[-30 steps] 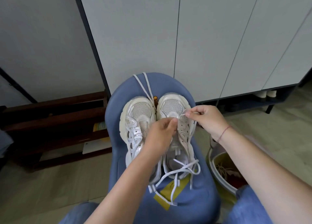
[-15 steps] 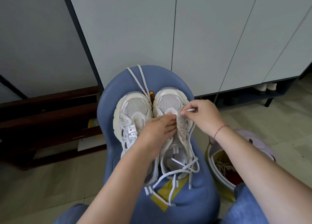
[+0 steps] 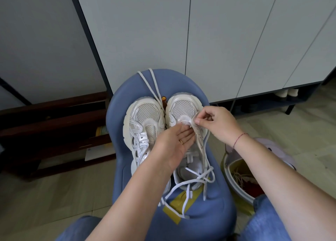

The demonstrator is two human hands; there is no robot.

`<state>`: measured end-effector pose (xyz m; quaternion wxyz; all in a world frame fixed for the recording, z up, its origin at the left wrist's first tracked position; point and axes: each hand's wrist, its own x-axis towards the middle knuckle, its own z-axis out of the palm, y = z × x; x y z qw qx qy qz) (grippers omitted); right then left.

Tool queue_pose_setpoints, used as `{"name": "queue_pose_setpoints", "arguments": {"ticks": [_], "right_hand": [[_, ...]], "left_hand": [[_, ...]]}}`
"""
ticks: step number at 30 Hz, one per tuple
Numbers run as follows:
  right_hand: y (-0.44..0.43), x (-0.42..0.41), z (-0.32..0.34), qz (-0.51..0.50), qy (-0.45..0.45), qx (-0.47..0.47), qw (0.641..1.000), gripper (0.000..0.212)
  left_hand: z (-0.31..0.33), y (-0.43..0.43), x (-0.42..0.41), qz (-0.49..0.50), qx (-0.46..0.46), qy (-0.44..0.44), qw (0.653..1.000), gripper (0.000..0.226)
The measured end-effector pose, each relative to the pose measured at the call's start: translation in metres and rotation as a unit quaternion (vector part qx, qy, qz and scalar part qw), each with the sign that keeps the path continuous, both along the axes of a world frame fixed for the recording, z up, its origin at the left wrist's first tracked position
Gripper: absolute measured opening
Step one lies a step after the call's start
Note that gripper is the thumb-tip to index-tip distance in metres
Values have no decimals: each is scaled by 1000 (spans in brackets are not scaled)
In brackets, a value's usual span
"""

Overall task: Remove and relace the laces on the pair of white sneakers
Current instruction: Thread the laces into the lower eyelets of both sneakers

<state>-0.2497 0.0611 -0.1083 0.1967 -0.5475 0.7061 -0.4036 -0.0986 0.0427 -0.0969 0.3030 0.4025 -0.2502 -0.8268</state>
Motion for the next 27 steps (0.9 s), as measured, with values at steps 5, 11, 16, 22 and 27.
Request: {"name": "queue_pose_setpoints", "arguments": {"ticks": [5, 11, 16, 22, 27], "right_hand": [[4, 2, -1, 29, 12, 28, 999, 25], [5, 1, 1, 26, -87, 44, 995, 18], [5, -1, 0, 20, -96, 26, 995, 8], [7, -5, 0, 37, -135, 15, 990, 13], [10, -3, 1, 36, -146, 9, 989, 14]], "left_hand": [[-8, 1, -3, 11, 7, 16, 1000, 26], [-11, -1, -8, 17, 0, -2, 1000, 21], [-15, -2, -23, 53, -14, -44, 998, 17], [-25, 2, -36, 98, -51, -124, 986, 16], [-19, 11, -30, 118, -88, -137, 980, 20]]}}
